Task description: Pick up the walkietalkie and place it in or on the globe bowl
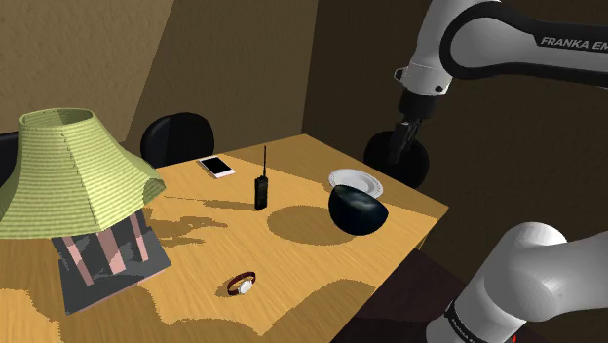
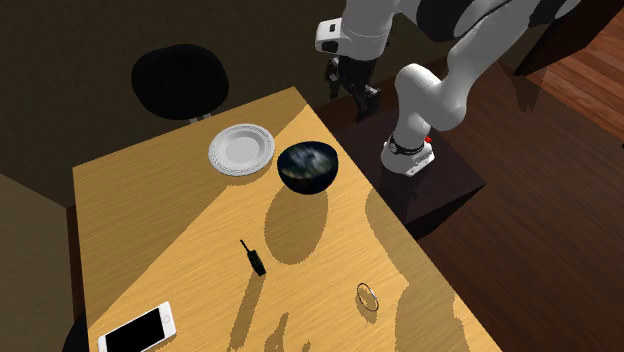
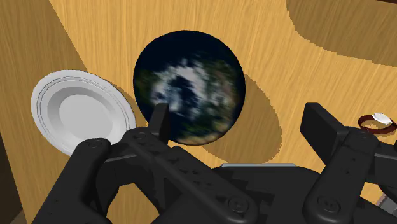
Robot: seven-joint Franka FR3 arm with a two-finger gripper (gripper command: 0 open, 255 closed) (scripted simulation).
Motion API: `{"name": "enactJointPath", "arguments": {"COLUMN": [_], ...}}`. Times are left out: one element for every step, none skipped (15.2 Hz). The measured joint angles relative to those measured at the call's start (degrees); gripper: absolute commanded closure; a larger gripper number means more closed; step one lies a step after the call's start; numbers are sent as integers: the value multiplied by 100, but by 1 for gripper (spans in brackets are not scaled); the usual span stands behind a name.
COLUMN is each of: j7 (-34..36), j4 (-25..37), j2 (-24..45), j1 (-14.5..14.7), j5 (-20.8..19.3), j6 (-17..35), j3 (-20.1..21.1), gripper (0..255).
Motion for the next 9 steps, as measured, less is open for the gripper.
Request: {"name": "enactJointPath", "arguments": {"j7": [0,106,284,475,696,915,1125,1355,1590], "j4": [0,-68,-172,-191,-244,-297,-365,-406,-392], "j2": [0,1,2,74,171,273,326,422,531], "j1": [0,-4,-7,-26,-40,-64,-87,-110,-136], "j5": [0,39,105,161,230,286,336,387,431], "j6": [0,99,251,403,611,835,1030,1236,1405], "j3": [0,60,163,263,394,515,624,757,891], "gripper": [0,0,0,0,0,0,0,0,0]}}
